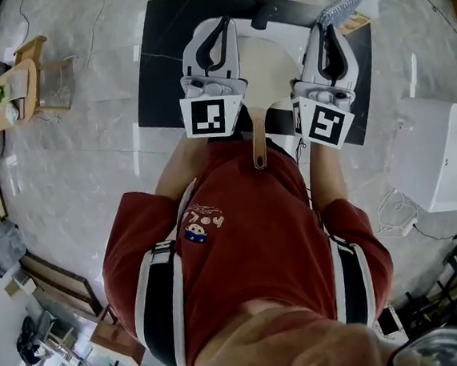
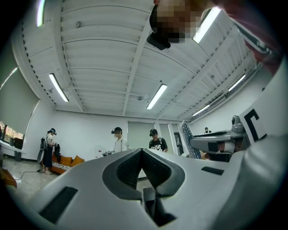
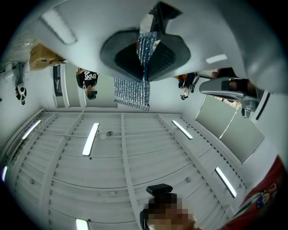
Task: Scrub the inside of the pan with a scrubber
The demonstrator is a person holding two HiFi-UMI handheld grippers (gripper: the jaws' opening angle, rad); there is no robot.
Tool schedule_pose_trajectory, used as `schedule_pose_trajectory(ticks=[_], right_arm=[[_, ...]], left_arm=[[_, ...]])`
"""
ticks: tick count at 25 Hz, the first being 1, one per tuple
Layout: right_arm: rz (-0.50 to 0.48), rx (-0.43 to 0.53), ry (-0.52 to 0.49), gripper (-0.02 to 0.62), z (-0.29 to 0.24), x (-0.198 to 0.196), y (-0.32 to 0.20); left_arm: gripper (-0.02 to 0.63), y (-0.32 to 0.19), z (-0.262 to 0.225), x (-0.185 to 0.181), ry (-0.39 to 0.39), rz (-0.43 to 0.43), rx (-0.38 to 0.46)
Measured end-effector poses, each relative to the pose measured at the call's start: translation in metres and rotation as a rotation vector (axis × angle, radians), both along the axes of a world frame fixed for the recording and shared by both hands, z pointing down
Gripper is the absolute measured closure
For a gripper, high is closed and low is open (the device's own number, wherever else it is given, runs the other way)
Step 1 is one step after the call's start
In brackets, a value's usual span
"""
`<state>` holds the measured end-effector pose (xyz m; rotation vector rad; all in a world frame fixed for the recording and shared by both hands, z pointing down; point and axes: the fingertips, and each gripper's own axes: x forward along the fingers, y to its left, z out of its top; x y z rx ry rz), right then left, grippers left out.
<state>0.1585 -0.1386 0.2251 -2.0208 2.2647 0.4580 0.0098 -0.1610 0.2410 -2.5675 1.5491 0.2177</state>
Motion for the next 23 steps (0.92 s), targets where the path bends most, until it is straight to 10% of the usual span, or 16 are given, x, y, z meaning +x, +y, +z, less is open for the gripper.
schedule_pose_trajectory(ticks=[23], right_arm=[[-0.013, -0.031, 0.026, 0.537, -0.0007, 0.0055, -0.0105]], left_arm=[[0.600, -0.0021, 0.0067, 0.0051, -0.015, 0.008, -0.052]])
